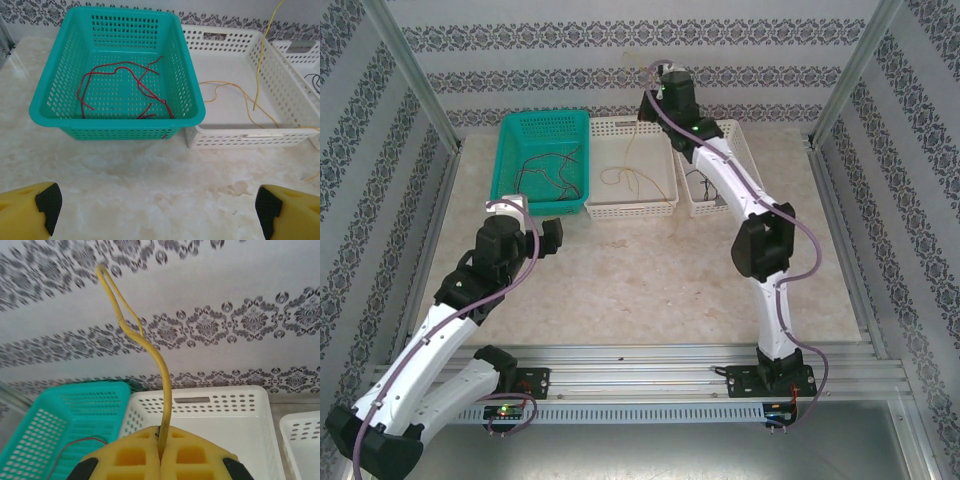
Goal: Untangle the cables
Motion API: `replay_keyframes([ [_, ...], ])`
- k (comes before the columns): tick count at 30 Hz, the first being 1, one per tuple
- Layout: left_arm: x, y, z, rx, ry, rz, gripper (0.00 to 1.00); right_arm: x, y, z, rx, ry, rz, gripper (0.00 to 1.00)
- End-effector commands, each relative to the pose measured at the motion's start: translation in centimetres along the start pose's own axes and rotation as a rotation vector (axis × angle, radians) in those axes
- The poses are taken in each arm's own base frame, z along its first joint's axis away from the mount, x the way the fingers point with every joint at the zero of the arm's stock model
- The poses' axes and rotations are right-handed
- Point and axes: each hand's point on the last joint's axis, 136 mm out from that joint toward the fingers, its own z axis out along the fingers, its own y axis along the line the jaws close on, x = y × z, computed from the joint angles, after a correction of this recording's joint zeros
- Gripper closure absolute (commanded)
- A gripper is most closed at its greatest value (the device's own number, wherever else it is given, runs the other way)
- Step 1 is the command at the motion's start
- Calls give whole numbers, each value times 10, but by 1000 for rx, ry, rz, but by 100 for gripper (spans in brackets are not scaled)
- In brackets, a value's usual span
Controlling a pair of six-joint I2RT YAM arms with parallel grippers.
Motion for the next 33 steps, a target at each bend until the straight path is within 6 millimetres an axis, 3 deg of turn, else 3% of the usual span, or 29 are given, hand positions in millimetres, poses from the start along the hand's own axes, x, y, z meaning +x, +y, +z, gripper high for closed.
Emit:
replay_keyframes([
  [1,-16,-1,-1,-16,-49,36,0,24,-5,10,84,35,-68,100],
  [5,-17,1,-1,-23,-53,44,0,76,-28,29,130,126,-32,100],
  [11,-15,-2,1,-15,-39,49,0,147,-40,44,188,282,-88,100],
  [15,-12,-2,2,-14,-29,57,0,176,-47,48,221,372,-109,100],
  [20,-12,-4,2,-12,-26,64,0,186,-50,41,239,429,-87,100],
  [24,-11,-4,2,-10,-23,69,0,185,-49,34,234,456,-79,79],
  [33,-9,-6,3,-10,-18,84,0,149,-36,7,213,427,-95,66],
])
